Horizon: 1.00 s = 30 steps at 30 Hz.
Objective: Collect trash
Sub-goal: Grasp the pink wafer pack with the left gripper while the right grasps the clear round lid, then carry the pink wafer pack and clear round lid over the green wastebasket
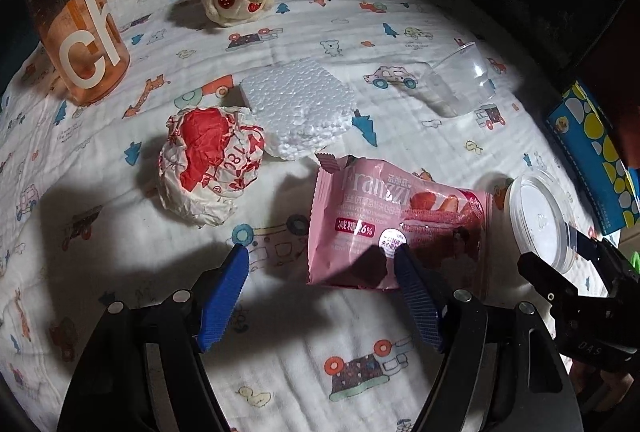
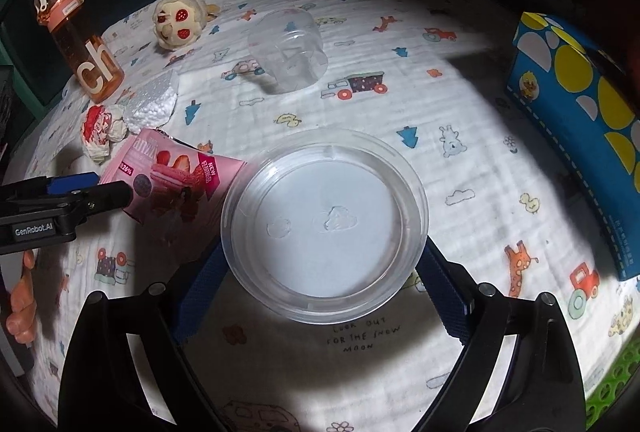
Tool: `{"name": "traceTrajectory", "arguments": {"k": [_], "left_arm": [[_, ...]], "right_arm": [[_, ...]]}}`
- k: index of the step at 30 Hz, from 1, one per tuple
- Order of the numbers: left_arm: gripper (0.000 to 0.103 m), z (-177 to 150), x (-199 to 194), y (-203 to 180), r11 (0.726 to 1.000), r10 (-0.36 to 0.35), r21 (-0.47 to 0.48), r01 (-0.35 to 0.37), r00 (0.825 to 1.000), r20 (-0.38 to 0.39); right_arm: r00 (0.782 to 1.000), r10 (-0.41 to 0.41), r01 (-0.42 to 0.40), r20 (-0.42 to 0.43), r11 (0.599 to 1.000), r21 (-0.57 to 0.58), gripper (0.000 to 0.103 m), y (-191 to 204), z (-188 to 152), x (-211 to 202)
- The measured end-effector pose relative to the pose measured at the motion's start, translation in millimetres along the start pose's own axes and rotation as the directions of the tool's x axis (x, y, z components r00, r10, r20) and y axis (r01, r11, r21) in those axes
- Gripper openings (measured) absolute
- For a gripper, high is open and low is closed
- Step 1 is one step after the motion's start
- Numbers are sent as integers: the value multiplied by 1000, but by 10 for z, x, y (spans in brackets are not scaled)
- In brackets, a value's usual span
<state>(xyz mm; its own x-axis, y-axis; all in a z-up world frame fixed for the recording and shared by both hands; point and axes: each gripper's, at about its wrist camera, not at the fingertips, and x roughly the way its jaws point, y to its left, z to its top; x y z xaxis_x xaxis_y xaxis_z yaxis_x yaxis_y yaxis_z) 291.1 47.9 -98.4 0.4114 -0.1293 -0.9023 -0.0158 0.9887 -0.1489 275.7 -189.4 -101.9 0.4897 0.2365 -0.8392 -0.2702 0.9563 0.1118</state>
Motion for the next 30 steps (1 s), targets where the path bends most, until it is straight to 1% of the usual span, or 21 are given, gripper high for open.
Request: {"name": "traceTrajectory", "arguments": {"k": [2,6,9,14,16,17,19,20,22,24,28,30], "left_arm": [[72,21,31,-8,1000,-18,6,18,1000,0],[71,45,83,-56,999,-4,34,3,1000,5],[66,66,96,-86,999,-6,43,6,1000,10],[53,61,98,-144,997,-4,79,2,1000,21],[44,65,93,-153,997,-15,79,14,1000,22],[43,67,89,-159,997,-17,79,15,1000,23],[34,69,85,-168,996,-15,87,12,999,29],[33,69,80,-167,996,-15,89,12,999,32],[25,67,71,-155,996,-20,86,17,999,33],[19,73,65,-134,997,-24,79,21,999,30],[12,75,-6,-108,997,-39,70,36,998,42],[11,65,-53,-120,997,-41,73,37,998,50]], "right_arm": [[1000,-6,6,8,1000,6,90,-18,-3,-12],[1000,-4,4,-2,1000,-3,91,-39,-6,-16],[999,-34,34,5,999,-27,92,-17,-5,-34],[999,-49,49,20,998,-25,94,-32,-6,-56],[998,-50,50,24,998,-26,96,-35,2,-64],[998,-55,55,26,998,-30,96,-33,7,-67],[998,-55,56,33,998,-25,96,-42,17,-78],[998,-56,57,38,998,-23,96,-43,23,-83],[998,-59,60,36,998,-26,96,-37,34,-72],[998,-47,48,33,998,-27,91,-28,39,-70],[997,-42,43,67,999,-5,90,-50,36,-166],[996,-30,29,80,1000,6,90,-73,45,-237]]}}
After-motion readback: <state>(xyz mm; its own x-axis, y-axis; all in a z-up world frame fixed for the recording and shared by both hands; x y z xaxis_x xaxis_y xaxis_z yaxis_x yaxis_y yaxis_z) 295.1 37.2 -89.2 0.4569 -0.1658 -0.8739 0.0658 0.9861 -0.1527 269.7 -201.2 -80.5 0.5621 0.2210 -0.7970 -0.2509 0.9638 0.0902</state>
